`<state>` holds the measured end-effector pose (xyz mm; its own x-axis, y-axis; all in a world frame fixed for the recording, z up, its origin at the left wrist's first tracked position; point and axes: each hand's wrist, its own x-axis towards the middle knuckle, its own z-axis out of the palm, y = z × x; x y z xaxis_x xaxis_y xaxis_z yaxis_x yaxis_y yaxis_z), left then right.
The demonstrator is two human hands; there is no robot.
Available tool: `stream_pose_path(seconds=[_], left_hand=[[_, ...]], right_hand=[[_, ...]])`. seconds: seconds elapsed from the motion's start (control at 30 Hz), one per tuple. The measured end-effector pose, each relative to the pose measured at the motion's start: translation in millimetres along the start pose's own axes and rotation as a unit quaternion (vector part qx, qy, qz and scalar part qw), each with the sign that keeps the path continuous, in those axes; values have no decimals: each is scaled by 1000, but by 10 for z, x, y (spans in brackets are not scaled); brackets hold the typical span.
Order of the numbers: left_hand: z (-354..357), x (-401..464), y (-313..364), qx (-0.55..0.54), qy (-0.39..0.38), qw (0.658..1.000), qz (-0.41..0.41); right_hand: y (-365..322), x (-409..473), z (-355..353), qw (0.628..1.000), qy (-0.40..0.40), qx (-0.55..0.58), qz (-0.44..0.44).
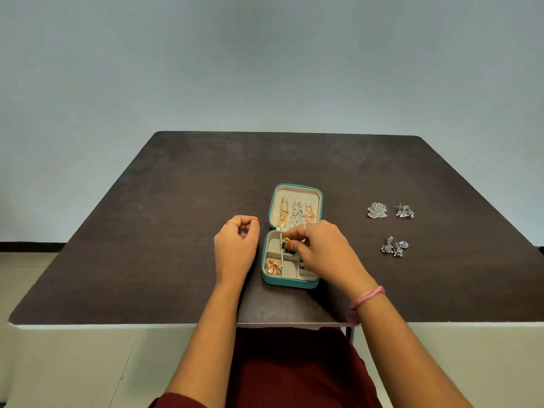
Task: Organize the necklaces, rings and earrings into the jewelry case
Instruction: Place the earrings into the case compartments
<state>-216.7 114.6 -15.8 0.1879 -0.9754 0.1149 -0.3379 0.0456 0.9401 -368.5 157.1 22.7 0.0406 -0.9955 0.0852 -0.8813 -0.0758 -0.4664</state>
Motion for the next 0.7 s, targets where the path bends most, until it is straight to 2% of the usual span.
stream_pose_path(seconds=[0.2, 0.7], left_hand=[[1, -8, 8, -1, -2, 1000, 1], [-2, -12, -13, 2, 0, 1000, 8]], right_hand=[[26, 38, 1, 999, -23, -19, 26], [41, 84, 15, 999, -5, -33, 11]])
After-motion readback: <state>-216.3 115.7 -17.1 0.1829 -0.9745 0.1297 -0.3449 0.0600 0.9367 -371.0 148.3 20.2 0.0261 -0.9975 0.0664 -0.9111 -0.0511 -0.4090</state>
